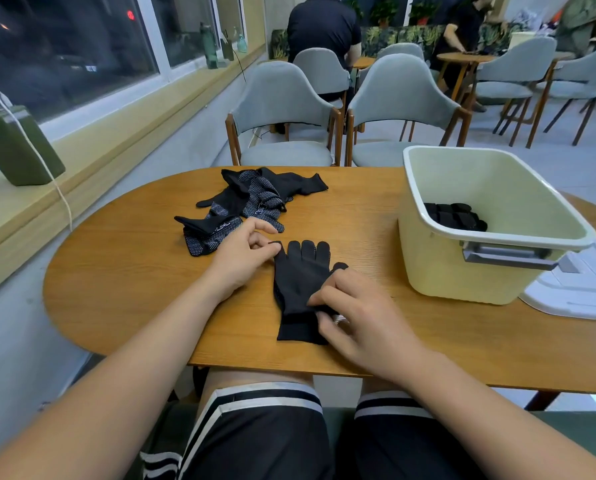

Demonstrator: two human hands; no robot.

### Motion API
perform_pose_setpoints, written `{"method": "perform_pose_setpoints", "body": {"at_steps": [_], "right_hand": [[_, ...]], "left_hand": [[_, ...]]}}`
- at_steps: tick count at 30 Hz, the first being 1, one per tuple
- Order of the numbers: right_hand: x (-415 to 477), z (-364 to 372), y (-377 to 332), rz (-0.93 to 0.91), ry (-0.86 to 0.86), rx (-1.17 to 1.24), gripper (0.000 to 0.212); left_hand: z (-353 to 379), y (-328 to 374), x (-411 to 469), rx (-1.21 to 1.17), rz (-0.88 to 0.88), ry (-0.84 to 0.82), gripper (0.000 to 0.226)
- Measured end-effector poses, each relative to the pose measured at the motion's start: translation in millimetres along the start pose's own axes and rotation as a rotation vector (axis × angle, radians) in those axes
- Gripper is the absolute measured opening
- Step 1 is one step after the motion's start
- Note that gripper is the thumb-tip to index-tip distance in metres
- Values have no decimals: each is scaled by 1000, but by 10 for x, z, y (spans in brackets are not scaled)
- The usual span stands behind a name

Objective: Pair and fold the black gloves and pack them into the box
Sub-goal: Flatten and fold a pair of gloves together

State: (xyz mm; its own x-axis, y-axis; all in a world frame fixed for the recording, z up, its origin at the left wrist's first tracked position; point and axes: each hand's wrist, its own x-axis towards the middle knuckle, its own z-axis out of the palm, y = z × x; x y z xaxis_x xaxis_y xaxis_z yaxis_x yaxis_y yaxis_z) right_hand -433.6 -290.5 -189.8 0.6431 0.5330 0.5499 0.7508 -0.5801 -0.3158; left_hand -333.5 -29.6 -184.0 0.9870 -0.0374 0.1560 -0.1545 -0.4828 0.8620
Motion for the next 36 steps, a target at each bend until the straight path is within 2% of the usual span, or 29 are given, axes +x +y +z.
{"method": "perform_pose_setpoints", "body": {"at_steps": [3, 9, 15, 19, 29, 32, 36], "right_hand": [[-18, 13, -17, -71, -50, -35, 13], [-43, 41, -11, -171, -113, -88, 16], [-44, 34, -44, -180, 95, -46, 14], [-56, 35, -68, -241, -28, -61, 15], [-49, 50, -109, -250, -172, -70, 30], [-44, 39, -123, -245, -190, -74, 33], [-38, 45, -82, -233, -157, -92, 24]], "left_hand": [[-9, -17, -4, 21, -4, 8, 35], [33, -5, -8, 69, -15, 32, 36], [38, 0, -8, 51, -17, 56, 28], [34, -3, -14, 73, -13, 43, 28], [61, -20, 14, 171, -6, 48, 30], [75, -24, 28, 203, 0, 55, 28], [81, -55, 36, 209, 23, 74, 17]]}}
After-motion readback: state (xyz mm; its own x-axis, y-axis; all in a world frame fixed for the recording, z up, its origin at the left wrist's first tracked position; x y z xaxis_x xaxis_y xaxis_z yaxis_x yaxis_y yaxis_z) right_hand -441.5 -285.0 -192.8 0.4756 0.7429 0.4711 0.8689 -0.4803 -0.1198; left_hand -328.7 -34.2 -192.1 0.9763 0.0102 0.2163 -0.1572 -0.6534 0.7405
